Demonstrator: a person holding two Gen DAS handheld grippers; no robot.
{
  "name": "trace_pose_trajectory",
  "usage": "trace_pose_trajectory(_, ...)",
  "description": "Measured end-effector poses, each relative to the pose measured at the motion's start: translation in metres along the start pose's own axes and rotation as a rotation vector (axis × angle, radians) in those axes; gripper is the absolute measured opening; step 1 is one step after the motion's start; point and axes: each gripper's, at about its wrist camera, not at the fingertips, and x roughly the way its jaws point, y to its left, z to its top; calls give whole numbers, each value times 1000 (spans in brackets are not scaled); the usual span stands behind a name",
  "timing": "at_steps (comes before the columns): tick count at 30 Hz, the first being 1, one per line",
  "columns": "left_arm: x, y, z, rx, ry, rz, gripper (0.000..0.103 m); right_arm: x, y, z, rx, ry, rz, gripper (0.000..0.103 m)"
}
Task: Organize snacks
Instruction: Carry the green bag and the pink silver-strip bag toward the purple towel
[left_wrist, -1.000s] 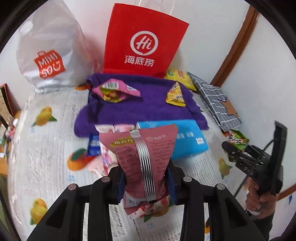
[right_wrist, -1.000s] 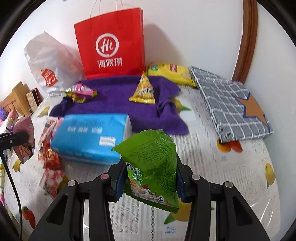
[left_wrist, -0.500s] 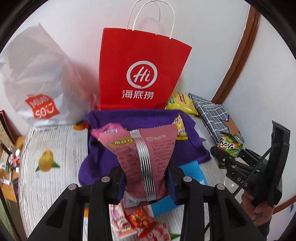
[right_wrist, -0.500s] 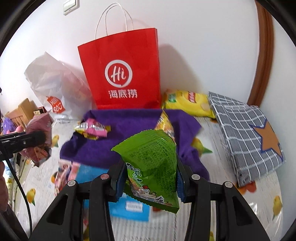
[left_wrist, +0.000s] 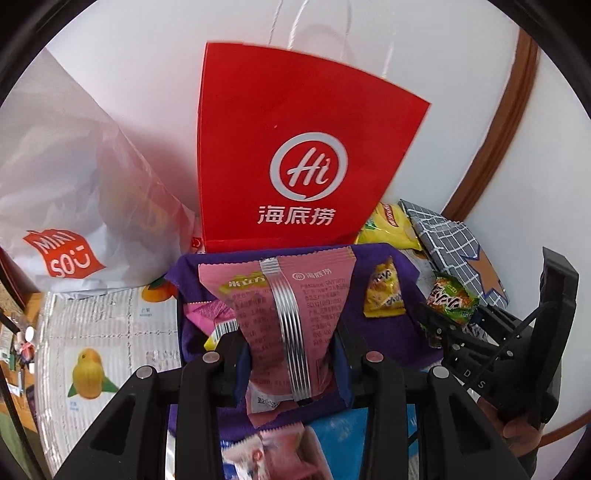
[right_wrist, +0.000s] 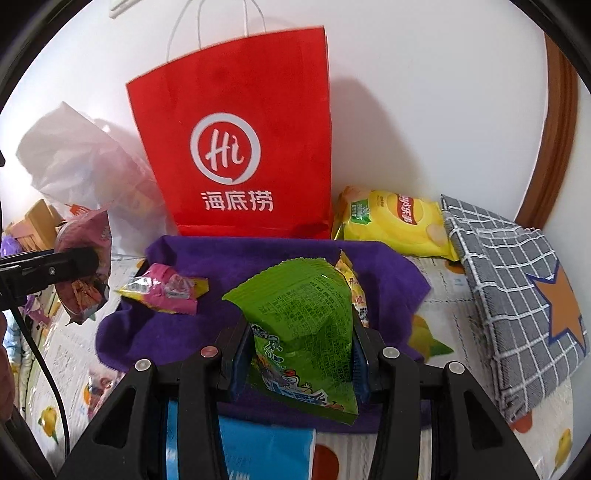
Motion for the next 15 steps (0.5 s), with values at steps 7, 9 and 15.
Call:
trace_pose_trajectory(7,31,20,-1,-43,44,-13,35,25,-1,-1,-24,24,-19,45)
trace_pose_trajectory(9,35,23,-2,-50,54,-12,35,29,-3,-3,-28,27,-30,45)
trace_pose_trajectory(15,43,28,-4,-61,71,-19,35,45,-6,-9,-4,62,-21,45)
